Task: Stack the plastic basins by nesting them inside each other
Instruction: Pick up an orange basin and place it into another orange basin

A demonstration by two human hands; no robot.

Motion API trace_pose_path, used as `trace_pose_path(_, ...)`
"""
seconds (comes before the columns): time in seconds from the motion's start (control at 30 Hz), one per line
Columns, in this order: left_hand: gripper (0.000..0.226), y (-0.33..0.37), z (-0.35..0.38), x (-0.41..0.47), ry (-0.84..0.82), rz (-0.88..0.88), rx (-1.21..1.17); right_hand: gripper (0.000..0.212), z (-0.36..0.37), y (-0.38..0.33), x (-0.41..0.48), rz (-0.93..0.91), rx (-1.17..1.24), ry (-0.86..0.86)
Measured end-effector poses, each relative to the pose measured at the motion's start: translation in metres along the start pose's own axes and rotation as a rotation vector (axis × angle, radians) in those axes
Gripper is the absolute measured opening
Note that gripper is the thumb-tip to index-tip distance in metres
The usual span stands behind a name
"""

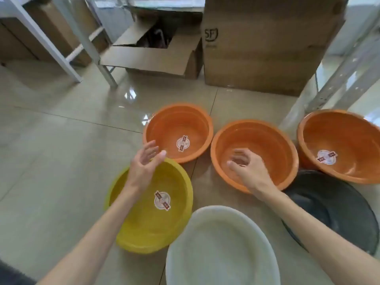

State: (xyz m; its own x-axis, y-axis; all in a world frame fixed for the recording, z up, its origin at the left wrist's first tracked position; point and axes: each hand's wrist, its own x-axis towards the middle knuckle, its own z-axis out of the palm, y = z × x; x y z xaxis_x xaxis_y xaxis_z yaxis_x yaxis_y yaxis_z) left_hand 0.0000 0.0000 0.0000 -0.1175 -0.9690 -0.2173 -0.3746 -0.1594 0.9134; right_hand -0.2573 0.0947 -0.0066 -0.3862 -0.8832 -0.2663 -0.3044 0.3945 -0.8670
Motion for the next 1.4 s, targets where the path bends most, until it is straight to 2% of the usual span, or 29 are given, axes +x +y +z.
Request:
trace_pose_path(0.13, 0.069, -0.018, 0.006, 0.07, 0.206, -0.017, 0.125, 0.042, 0.047, -0.005, 0.066, -0.137, -0.103, 0.034)
trace_pose_path(0.2, 0.075, -0.029, 0.008, 0.1, 0.257, -0.075, 0.22, 0.043, 0.073, -0.008, 0.102, -0.154, -0.188, 0.039)
trace_pose_path(0.27, 0.076, -0.044, 0.007, 0.127, 0.238, -0.144, 0.337, 0.044, 0.095, -0.006, 0.135, -0.181, -0.303, 0.026)
trace_pose_path(0.37, 0.053, -0.071, 0.004, 0.162, 0.141, -0.296, 0.37, 0.061, 0.122, 0.0, 0.176, -0.184, -0.469, 0.033)
trace_pose_path(0.43, 0.036, -0.087, 0.005, 0.177, 0.126, -0.338, 0.371, 0.07, 0.133, 0.011, 0.189, -0.155, -0.563, 0.041)
trace_pose_path(0.53, 0.034, -0.105, 0.009, 0.191, 0.217, -0.269, 0.385, 0.058, 0.143, 0.031, 0.191, -0.222, -0.697, 0.111)
trace_pose_path(0.63, 0.035, -0.108, 0.014, 0.195, 0.249, -0.218, 0.408, 0.072, 0.141, 0.035, 0.19, -0.17, -0.662, 0.236)
trace_pose_path(0.83, 0.038, -0.106, 0.012, 0.188, 0.25, -0.245, 0.353, 0.053, 0.133, 0.027, 0.183, -0.112, -0.648, 0.125)
trace_pose_path(0.93, 0.038, -0.099, 0.005, 0.181, 0.309, -0.228, 0.266, 0.046, 0.128, 0.017, 0.184, -0.085, -0.494, 0.117)
trace_pose_path(1.03, 0.043, -0.076, -0.013, 0.189, 0.335, -0.174, 0.228, 0.045, 0.12, -0.008, 0.184, -0.148, -0.308, 0.217)
trace_pose_path(1.13, 0.044, -0.029, -0.026, 0.189, 0.292, -0.126, 0.238, 0.036, 0.099, -0.041, 0.18, -0.225, -0.163, 0.289)
trace_pose_path(1.23, 0.039, 0.024, -0.02, 0.174, 0.236, -0.053, 0.303, 0.018, 0.055, -0.059, 0.161, -0.259, -0.168, 0.317)
trace_pose_path(1.3, 0.037, 0.051, 0.001, 0.157, 0.179, 0.01, 0.337, 0.018, 0.013, -0.054, 0.139, -0.242, -0.212, 0.355)
trace_pose_path(1.37, 0.035, 0.068, 0.035, 0.136, 0.092, 0.07, 0.331, 0.005, -0.03, -0.033, 0.113, -0.19, -0.251, 0.426)
trace_pose_path(1.4, 0.035, 0.072, 0.055, 0.125, 0.033, 0.084, 0.327, 0.008, -0.049, -0.02, 0.098, -0.165, -0.254, 0.462)
